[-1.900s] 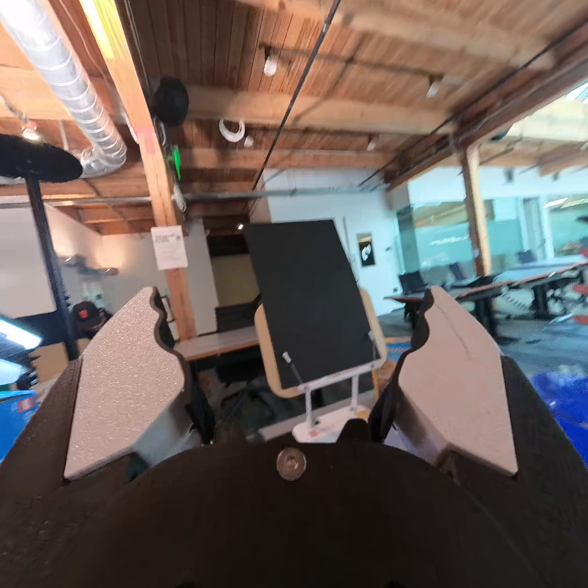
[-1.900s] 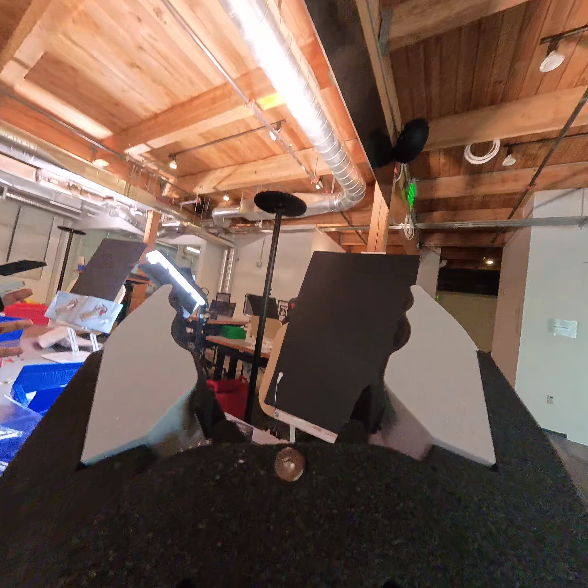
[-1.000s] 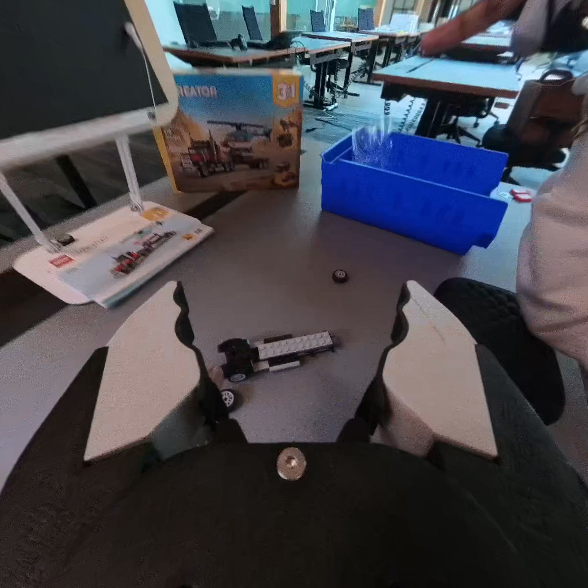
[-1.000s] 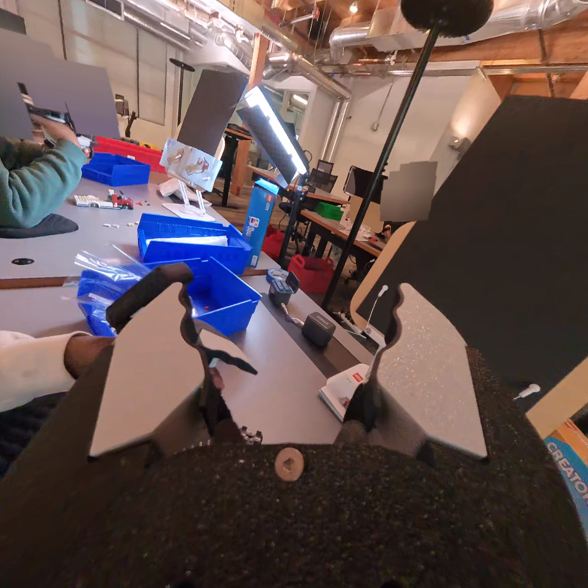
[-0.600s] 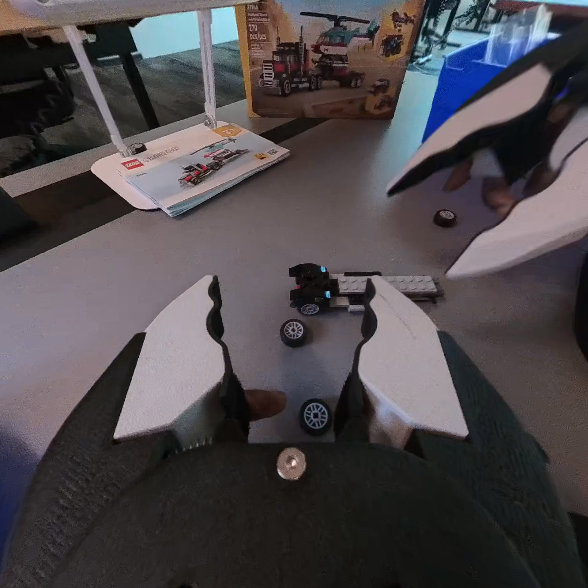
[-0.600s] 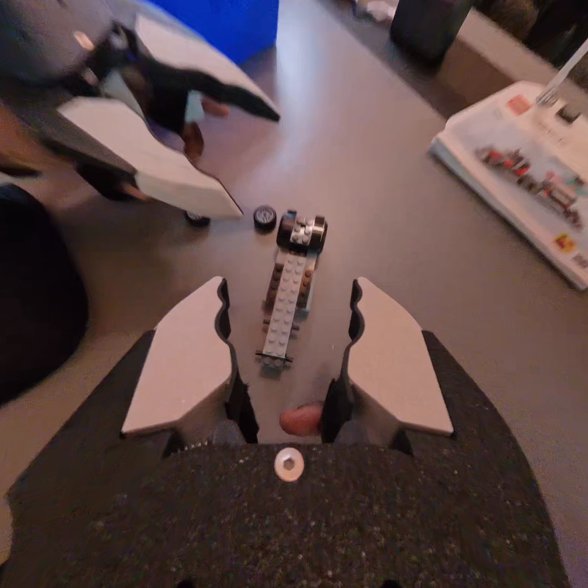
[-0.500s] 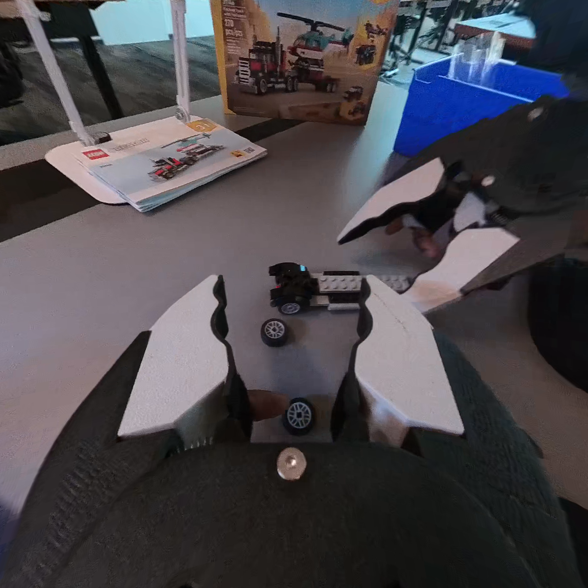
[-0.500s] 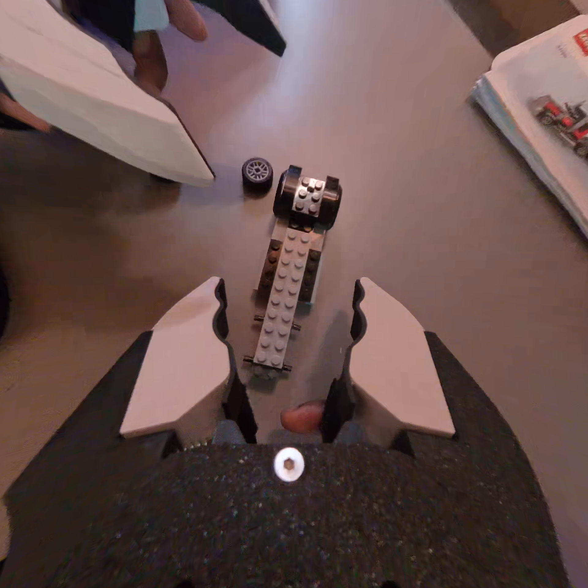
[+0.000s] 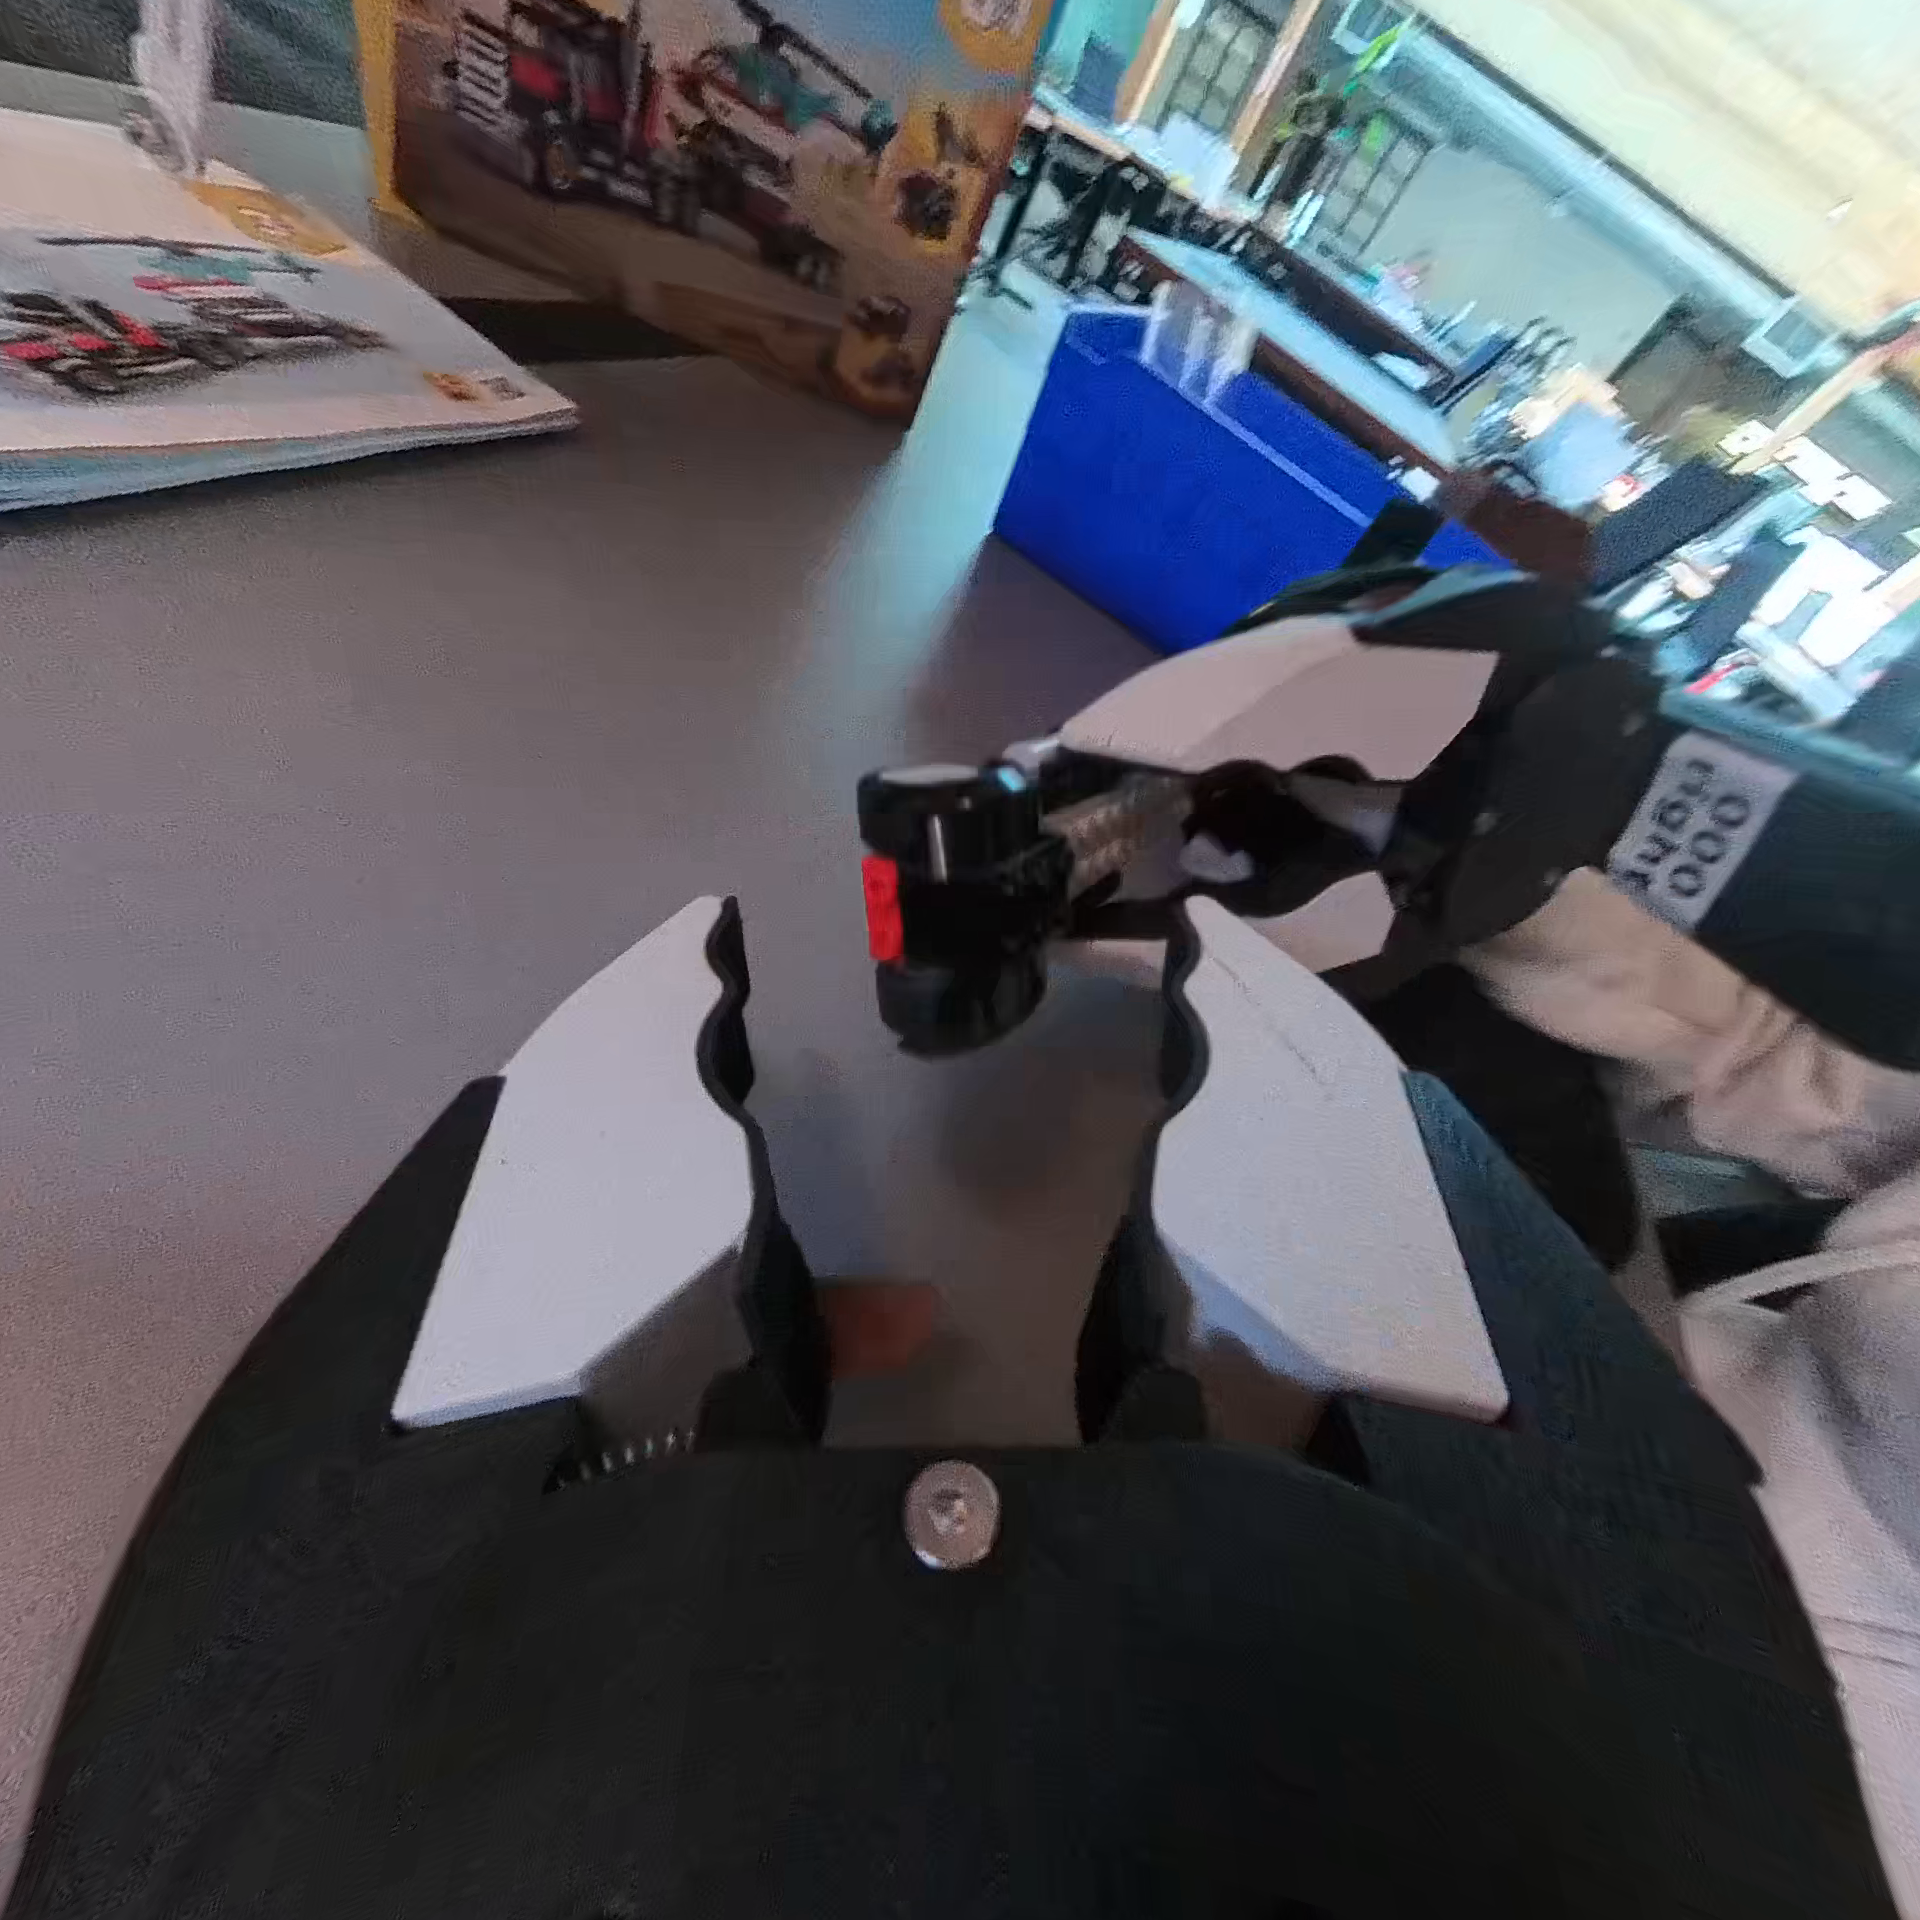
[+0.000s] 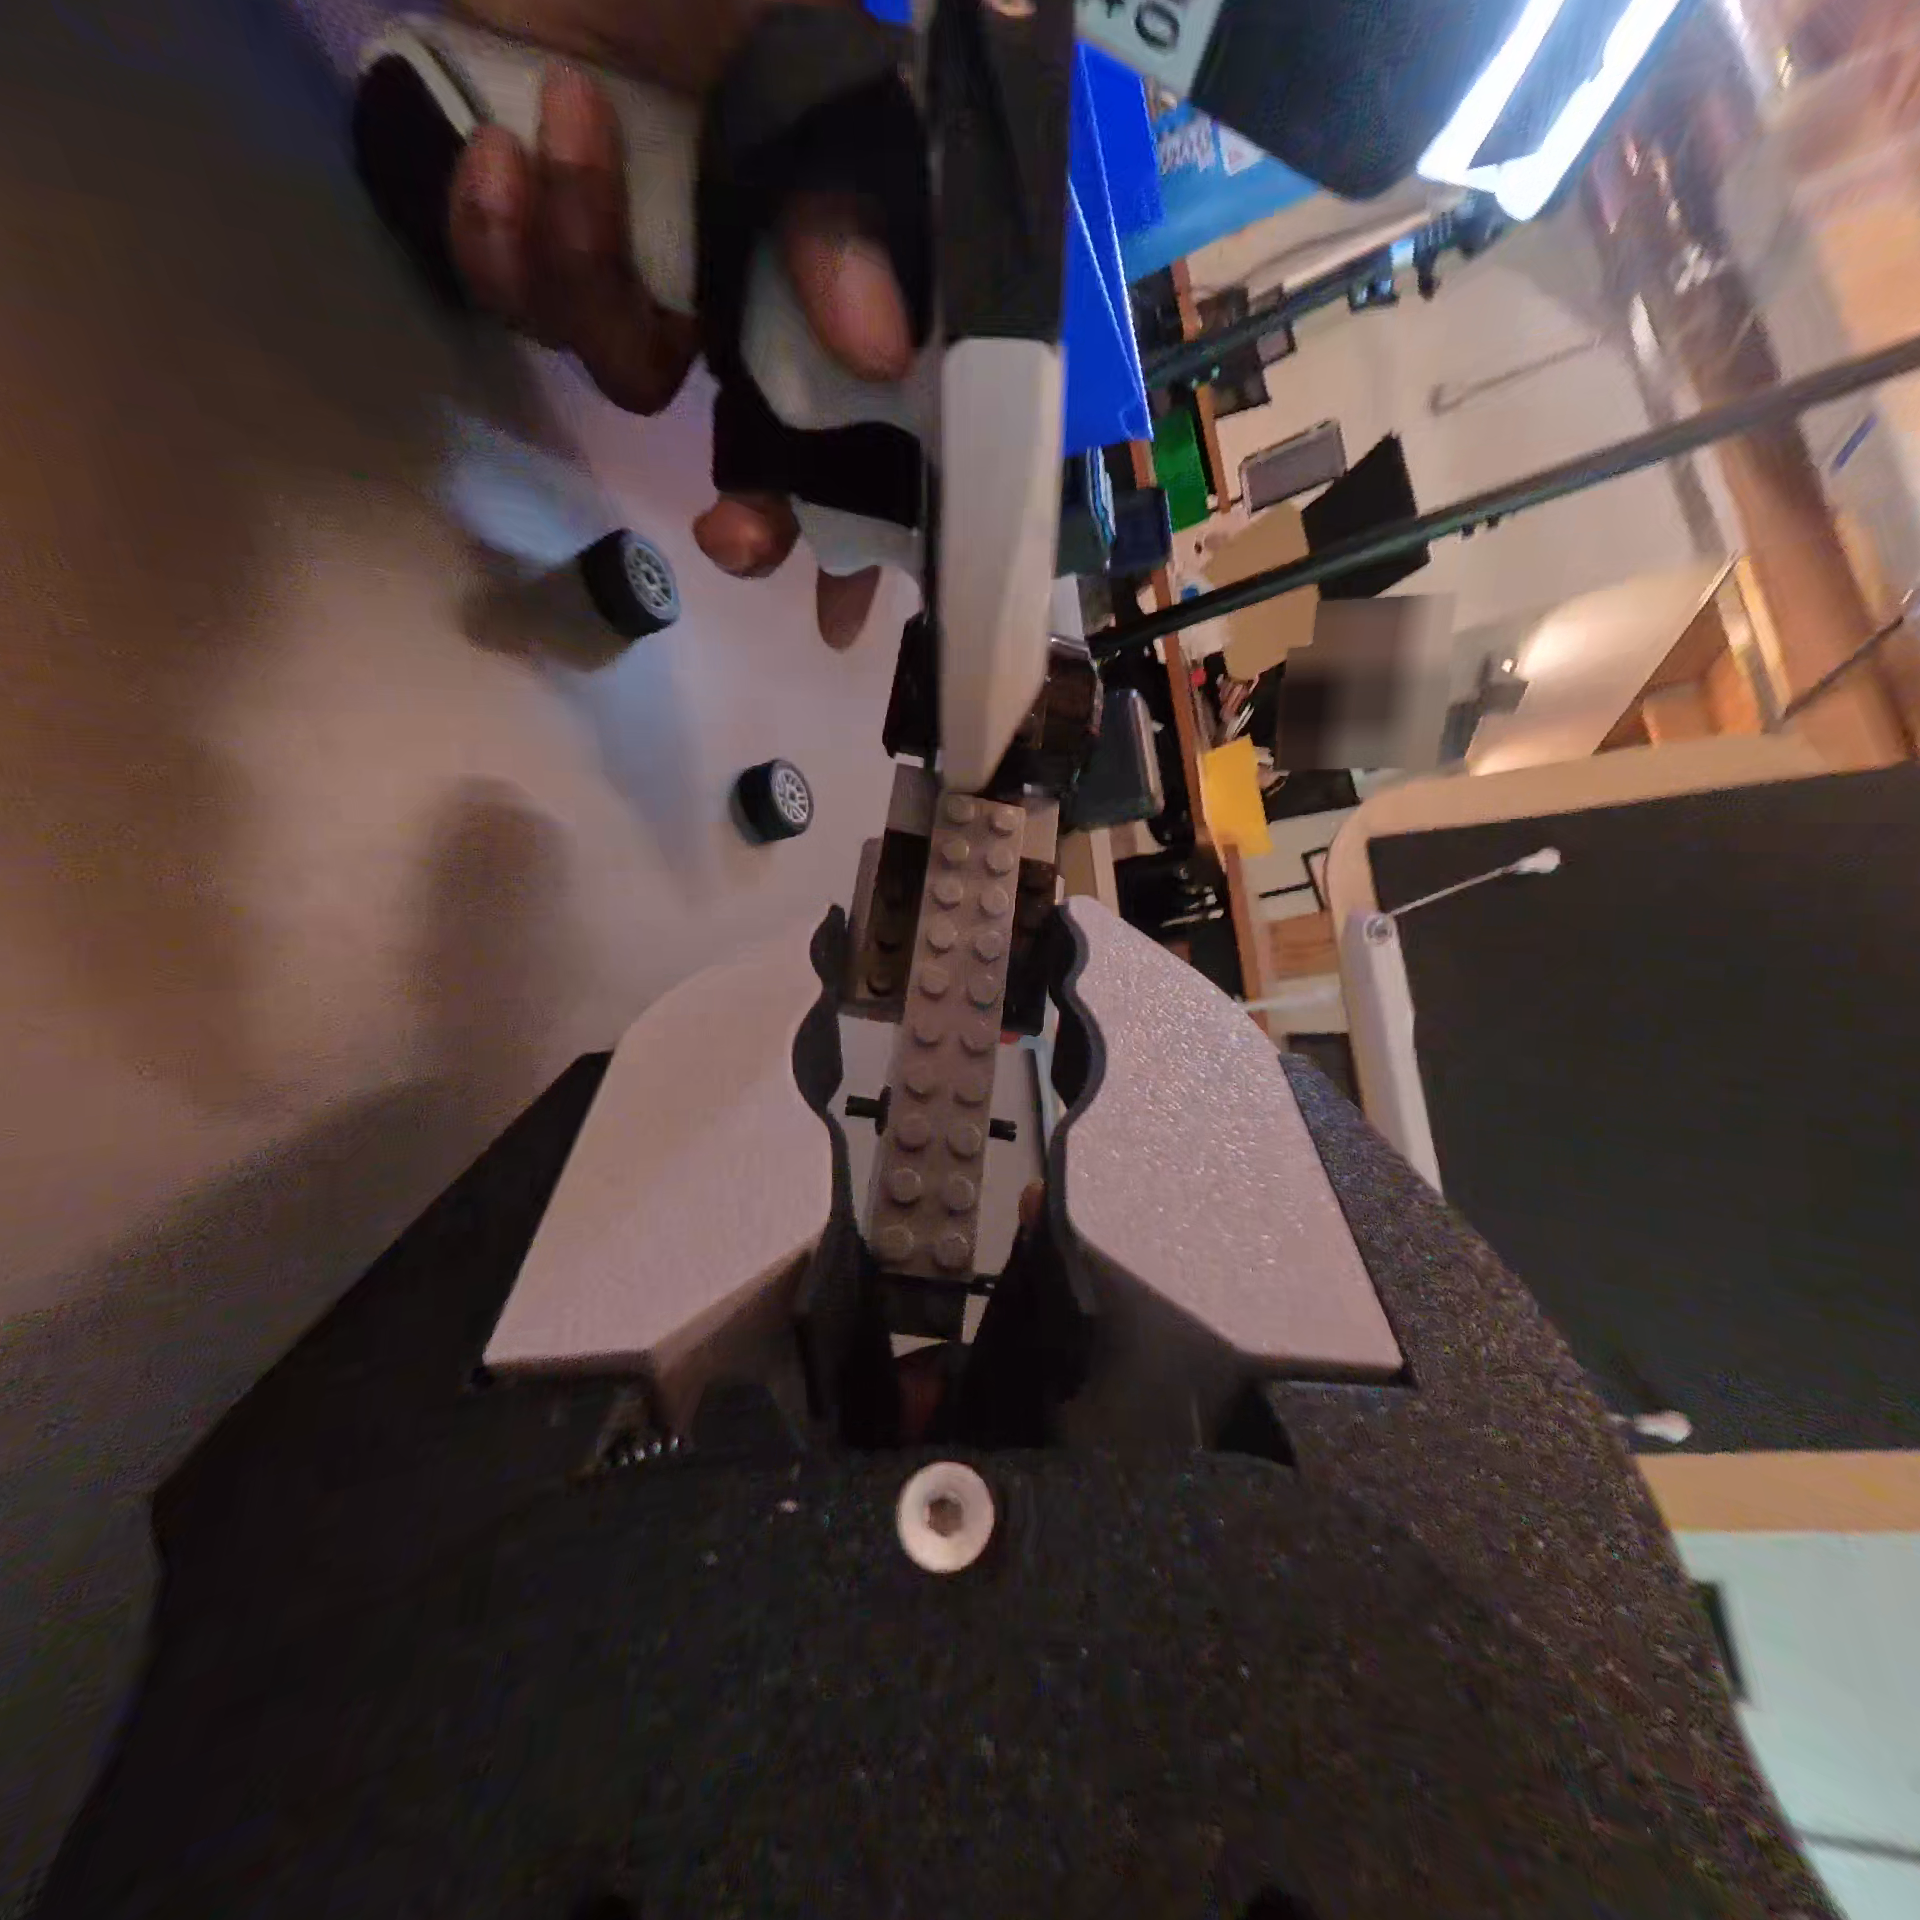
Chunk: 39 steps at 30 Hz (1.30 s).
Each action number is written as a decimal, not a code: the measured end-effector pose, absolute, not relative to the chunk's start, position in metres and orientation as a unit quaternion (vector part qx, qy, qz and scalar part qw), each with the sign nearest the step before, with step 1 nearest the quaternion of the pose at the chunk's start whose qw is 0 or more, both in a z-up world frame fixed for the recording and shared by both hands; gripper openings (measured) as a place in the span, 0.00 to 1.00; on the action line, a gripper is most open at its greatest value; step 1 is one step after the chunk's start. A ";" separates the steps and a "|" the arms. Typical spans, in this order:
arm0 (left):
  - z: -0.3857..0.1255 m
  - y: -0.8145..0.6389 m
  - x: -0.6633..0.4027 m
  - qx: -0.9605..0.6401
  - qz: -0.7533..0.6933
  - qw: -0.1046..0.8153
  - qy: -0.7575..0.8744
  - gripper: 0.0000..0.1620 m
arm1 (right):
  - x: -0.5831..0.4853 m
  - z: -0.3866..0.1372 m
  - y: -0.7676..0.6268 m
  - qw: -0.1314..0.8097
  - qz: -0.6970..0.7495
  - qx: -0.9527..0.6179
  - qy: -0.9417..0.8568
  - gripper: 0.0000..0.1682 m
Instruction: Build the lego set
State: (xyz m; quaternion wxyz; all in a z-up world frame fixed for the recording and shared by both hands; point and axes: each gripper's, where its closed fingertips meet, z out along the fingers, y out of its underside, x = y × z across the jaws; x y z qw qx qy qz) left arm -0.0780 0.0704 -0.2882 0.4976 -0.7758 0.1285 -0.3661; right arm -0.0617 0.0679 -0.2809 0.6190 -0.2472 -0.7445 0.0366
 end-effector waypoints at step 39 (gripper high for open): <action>-0.336 0.041 -0.043 -0.706 -0.016 0.461 0.538 0.17 | -0.047 -0.330 0.040 0.391 0.238 -0.371 -0.808 0.20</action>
